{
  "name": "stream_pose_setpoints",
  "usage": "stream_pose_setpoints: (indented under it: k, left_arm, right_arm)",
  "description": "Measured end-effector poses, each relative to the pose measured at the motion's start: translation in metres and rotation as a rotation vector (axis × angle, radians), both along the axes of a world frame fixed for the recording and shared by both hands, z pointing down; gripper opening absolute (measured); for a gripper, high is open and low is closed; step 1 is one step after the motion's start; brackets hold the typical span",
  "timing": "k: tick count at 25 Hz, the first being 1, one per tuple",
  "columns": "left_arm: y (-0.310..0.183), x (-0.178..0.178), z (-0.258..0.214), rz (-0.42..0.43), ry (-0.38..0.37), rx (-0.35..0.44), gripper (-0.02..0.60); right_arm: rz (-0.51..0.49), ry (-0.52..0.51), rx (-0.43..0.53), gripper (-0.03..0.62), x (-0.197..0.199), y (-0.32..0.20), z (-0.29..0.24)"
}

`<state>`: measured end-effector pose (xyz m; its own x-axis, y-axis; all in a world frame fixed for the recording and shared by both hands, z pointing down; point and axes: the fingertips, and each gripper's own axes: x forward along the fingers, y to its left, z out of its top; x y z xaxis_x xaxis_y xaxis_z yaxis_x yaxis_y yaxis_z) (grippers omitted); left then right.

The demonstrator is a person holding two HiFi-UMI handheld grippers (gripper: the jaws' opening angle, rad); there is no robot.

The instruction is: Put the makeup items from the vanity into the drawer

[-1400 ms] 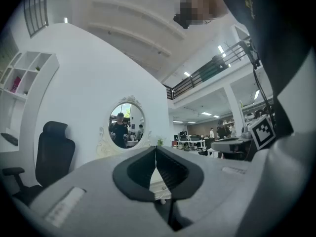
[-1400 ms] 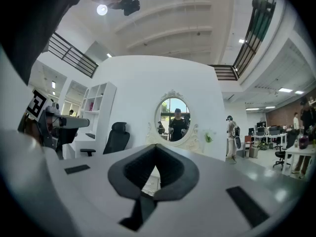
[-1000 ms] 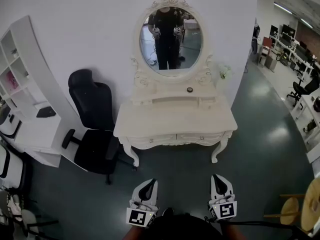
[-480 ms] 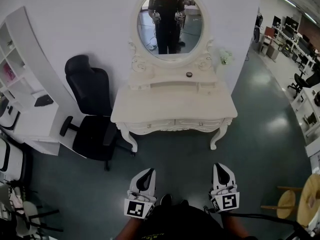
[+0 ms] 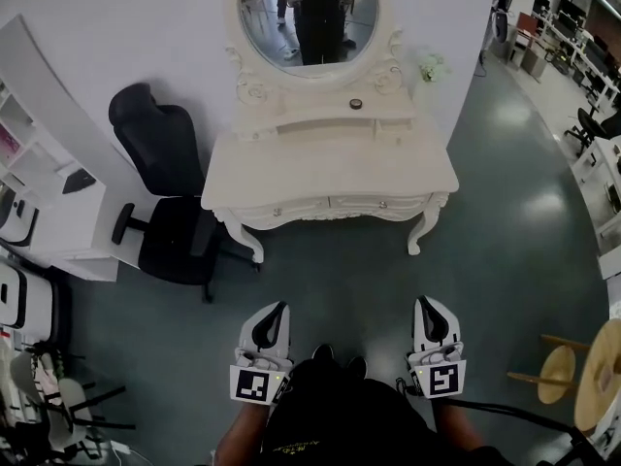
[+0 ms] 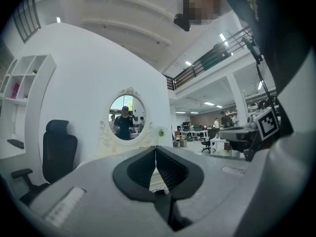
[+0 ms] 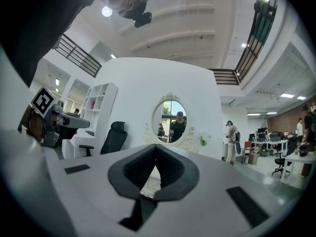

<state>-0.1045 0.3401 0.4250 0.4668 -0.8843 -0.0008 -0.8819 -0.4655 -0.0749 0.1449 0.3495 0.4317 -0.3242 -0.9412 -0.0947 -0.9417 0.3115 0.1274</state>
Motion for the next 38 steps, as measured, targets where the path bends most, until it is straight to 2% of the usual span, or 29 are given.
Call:
stream_pose_setpoints:
  k: [6,12,17,20,24,27,31,34,38]
  left_arm:
    - [-0.037,-0.004,0.006,-0.017,-0.049,-0.042,0.021]
    - [-0.114,0.007,0.031,0.028,-0.061,-0.065,0.021]
    - [-0.231,-0.009,0.036,0.043,-0.079,-0.072,0.021]
    - [-0.304,-0.015,0.013,0.055,-0.037,-0.045,0.021]
    - [-0.371,-0.016,0.0,0.085,-0.021,-0.049,0.021]
    - [-0.393,-0.015,0.003,0.081,-0.003,-0.069,0.021]
    - [-0.409,-0.019,-0.008,0.038,0.034,-0.036,0.021]
    - [-0.418,-0.025,-0.007,0.013,0.024,-0.049,0.021]
    - [-0.431,-0.031,-0.013,-0.01,0.02,-0.027,0.021]
  right_arm:
    - [0.042,0.011,-0.028,0.003,0.02,-0.024,0.01]
    - [0.082,0.026,-0.07,0.003,0.032,-0.08,0.028]
    - [0.17,0.043,-0.103,0.003,0.039,-0.173,0.037]
    - [0.203,0.022,-0.088,0.003,0.042,-0.24,0.009]
    - [0.204,0.046,-0.051,0.003,0.032,-0.317,-0.028]
    - [0.174,0.046,-0.037,0.003,0.021,-0.354,-0.04]
    - [0.112,0.032,-0.02,0.003,0.004,-0.393,-0.049]
    - [0.068,0.038,0.001,0.003,-0.007,-0.416,-0.055]
    - [0.042,0.025,0.031,0.003,-0.011,-0.434,-0.065]
